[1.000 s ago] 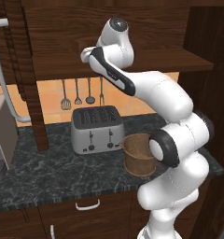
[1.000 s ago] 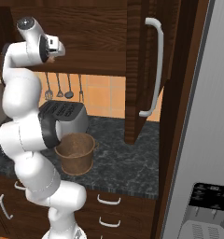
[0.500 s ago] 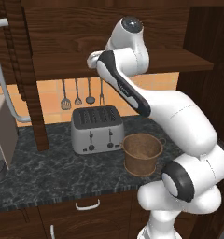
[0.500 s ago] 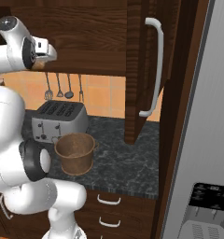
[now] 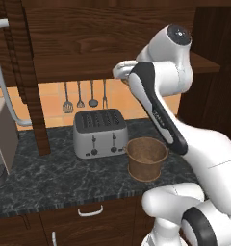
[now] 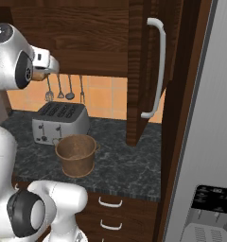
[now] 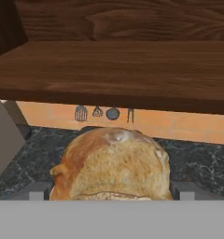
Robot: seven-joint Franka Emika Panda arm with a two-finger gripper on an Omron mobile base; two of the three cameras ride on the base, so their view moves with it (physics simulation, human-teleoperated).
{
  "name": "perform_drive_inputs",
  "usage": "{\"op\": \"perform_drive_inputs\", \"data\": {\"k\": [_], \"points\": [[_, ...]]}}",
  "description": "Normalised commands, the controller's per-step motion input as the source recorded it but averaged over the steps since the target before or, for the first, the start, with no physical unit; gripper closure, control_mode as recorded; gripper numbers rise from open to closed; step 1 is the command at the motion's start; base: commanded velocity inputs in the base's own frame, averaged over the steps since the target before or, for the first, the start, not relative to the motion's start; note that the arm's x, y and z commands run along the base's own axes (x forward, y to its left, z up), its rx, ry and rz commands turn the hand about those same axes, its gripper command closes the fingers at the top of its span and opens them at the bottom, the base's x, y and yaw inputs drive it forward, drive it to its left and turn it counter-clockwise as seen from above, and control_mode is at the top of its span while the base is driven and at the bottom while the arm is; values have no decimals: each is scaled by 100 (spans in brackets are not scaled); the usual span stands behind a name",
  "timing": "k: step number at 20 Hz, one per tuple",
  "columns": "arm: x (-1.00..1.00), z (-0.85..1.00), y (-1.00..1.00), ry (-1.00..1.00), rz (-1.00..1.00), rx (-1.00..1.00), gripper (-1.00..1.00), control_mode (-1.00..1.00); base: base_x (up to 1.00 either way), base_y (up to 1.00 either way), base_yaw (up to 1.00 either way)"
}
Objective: Open the cabinet, pick up the bread from the cabinet and place it in the basket. Then move the basket to the dining counter.
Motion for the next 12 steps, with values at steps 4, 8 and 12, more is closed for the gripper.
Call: {"op": "perform_drive_inputs", "data": {"k": [4, 8, 12], "points": [[-100, 0, -35, 3, -9, 4, 100, -100, 0, 0, 0], [-86, -31, -13, 15, -12, 1, 100, -100, 0, 0, 0], [-14, -58, -10, 30, -10, 1, 100, -100, 0, 0, 0]]}}
